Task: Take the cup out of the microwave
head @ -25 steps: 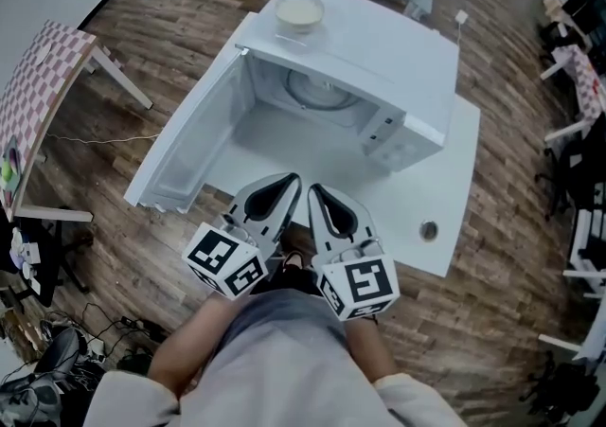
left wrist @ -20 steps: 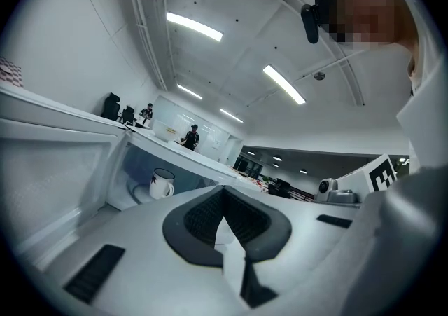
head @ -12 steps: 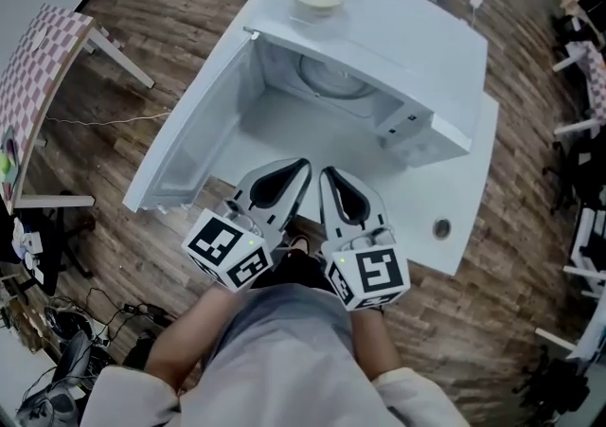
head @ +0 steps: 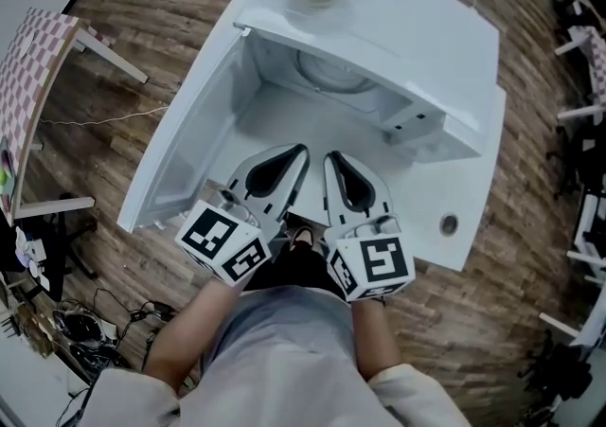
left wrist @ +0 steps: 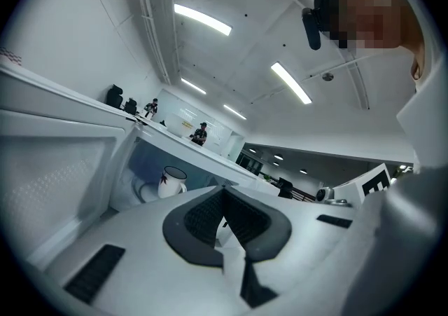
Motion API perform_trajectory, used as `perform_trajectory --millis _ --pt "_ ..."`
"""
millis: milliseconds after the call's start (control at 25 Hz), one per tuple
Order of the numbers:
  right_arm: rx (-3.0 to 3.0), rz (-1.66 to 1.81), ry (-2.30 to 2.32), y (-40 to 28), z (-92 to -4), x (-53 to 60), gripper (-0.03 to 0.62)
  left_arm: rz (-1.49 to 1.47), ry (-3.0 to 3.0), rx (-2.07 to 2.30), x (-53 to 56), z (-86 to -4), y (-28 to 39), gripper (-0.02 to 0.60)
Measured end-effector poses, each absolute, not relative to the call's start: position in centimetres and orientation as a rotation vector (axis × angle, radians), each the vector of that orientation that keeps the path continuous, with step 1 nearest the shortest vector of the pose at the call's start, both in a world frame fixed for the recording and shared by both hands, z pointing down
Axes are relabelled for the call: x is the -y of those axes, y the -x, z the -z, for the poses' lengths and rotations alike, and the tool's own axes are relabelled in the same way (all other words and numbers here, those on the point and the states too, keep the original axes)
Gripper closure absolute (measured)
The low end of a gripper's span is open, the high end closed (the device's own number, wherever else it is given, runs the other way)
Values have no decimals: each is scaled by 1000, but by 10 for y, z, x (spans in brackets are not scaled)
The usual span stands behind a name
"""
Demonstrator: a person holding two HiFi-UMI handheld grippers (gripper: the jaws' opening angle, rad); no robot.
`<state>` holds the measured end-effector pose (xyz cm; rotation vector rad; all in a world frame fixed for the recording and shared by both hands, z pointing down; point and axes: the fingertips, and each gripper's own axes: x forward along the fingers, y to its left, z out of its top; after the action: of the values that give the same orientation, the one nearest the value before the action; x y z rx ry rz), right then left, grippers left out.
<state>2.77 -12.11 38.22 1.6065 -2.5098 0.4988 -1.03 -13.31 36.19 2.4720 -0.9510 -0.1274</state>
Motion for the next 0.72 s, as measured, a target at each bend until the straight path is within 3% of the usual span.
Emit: perform_trajectory --millis 720 --pt "2367 -529 -1786 -51 -416 177 569 96 -2453 879 168 -375 2 571"
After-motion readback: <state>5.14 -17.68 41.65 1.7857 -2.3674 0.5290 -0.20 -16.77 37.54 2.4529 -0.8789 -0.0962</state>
